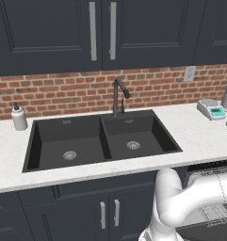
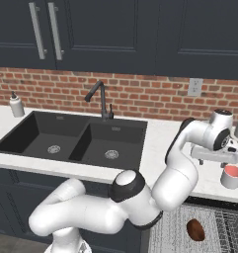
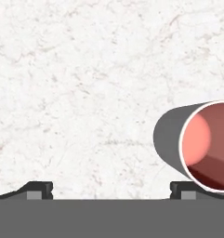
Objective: Pick up the cup and bowl from the counter, place them in the dishwasher, and close the dishwasher door.
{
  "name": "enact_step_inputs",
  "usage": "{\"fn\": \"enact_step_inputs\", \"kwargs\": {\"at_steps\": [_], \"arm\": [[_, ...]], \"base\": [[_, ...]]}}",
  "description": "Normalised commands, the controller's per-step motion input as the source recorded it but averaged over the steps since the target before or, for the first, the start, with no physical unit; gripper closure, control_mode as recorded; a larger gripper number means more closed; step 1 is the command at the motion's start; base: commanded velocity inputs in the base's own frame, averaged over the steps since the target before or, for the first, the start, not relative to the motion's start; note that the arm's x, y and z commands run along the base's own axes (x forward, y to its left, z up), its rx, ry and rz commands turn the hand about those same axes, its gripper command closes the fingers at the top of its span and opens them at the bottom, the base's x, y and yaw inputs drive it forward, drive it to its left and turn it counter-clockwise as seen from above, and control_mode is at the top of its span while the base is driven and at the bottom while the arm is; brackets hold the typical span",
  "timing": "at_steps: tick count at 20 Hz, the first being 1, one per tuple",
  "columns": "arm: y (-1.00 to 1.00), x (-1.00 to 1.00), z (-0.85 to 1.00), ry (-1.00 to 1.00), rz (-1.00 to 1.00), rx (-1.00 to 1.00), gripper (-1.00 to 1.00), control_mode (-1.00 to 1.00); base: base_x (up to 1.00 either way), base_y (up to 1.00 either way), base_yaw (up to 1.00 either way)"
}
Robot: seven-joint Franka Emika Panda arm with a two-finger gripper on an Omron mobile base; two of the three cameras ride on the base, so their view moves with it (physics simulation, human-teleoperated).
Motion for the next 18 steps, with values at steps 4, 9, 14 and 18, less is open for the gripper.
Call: {"fn": "enact_step_inputs", "kwargs": {"at_steps": [4,9,14,18], "arm": [[-0.02,0.00,-0.04,0.00,0.00,-0.06,-1.00,-1.00],[-0.24,0.00,-0.11,0.00,-0.01,-0.02,-1.00,-1.00],[-0.43,0.00,-0.05,0.00,-0.04,0.00,-1.00,-1.00],[-0.24,0.00,0.00,0.00,-0.04,0.00,-1.00,-1.00]], "base": [[0.00,0.00,0.00],[0.00,0.00,0.00],[0.00,0.00,0.00],[0.00,0.00,0.00]]}}
